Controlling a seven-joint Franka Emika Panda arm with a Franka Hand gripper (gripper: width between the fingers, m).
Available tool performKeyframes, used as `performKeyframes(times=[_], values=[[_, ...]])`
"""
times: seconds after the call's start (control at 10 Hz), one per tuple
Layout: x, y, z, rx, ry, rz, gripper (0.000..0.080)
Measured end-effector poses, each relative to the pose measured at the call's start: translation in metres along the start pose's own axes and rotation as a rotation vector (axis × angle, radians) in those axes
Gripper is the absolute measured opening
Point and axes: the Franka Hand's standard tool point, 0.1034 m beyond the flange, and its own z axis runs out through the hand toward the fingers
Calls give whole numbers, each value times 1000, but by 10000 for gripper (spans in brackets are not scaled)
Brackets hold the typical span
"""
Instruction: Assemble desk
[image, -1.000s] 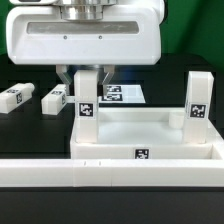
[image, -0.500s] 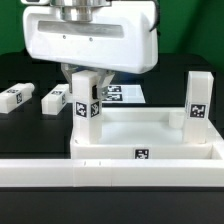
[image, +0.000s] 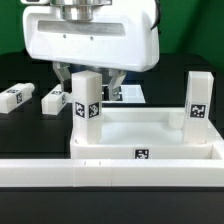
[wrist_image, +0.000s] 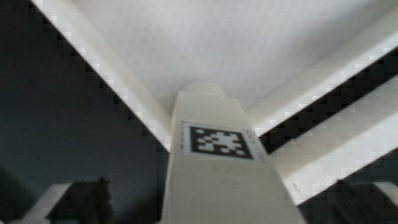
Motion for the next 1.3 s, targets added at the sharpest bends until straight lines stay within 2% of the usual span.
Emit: performKeyframes(times=[0.8,1.3], values=[[2,4,0,-6,-1,-743,649],[3,6,1,-15,-4,-1063,649]])
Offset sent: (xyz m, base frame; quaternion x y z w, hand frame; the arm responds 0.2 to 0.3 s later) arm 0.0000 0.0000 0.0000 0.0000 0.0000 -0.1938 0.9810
